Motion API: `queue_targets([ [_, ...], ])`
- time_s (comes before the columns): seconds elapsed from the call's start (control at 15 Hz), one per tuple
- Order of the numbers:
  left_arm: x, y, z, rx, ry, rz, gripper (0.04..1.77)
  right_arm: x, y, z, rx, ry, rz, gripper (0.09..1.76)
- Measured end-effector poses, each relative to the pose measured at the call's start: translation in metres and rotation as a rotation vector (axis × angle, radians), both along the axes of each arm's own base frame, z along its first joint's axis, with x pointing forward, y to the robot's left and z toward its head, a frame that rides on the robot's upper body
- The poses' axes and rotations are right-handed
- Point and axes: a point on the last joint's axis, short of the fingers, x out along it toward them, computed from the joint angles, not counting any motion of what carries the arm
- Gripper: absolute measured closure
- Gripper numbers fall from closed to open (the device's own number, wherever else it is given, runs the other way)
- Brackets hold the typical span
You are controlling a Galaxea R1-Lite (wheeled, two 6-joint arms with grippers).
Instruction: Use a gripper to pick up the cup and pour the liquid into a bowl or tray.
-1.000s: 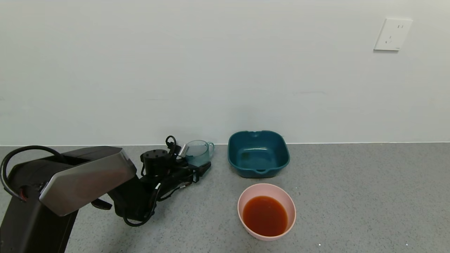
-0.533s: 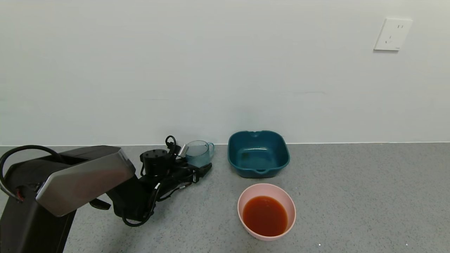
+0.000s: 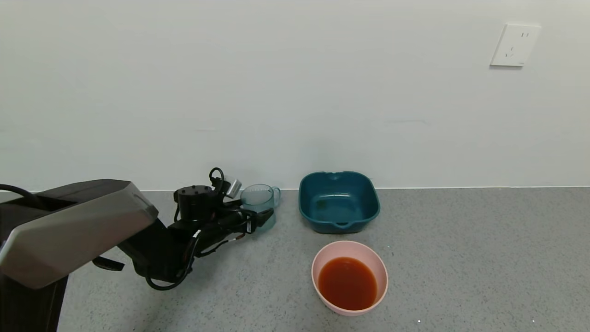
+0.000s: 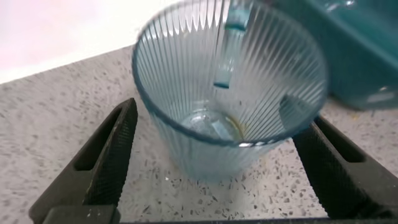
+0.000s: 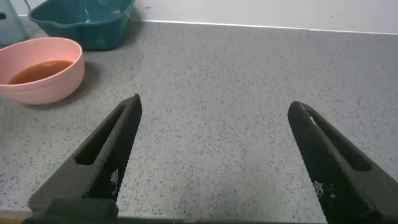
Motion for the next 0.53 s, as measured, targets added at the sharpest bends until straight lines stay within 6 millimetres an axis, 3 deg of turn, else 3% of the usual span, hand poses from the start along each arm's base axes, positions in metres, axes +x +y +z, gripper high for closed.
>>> queue_targets([
  [0.27,-0.009,0.002,0.038,0.002,-0.002,0.003,0.12,0.0,0.0,0.0,0.0,0.0,0.0,0.14],
  [0.53,-0.026,0.003,0.091,0.005,-0.015,0.017,0.12,0.0,0.0,0.0,0.0,0.0,0.0,0.14],
])
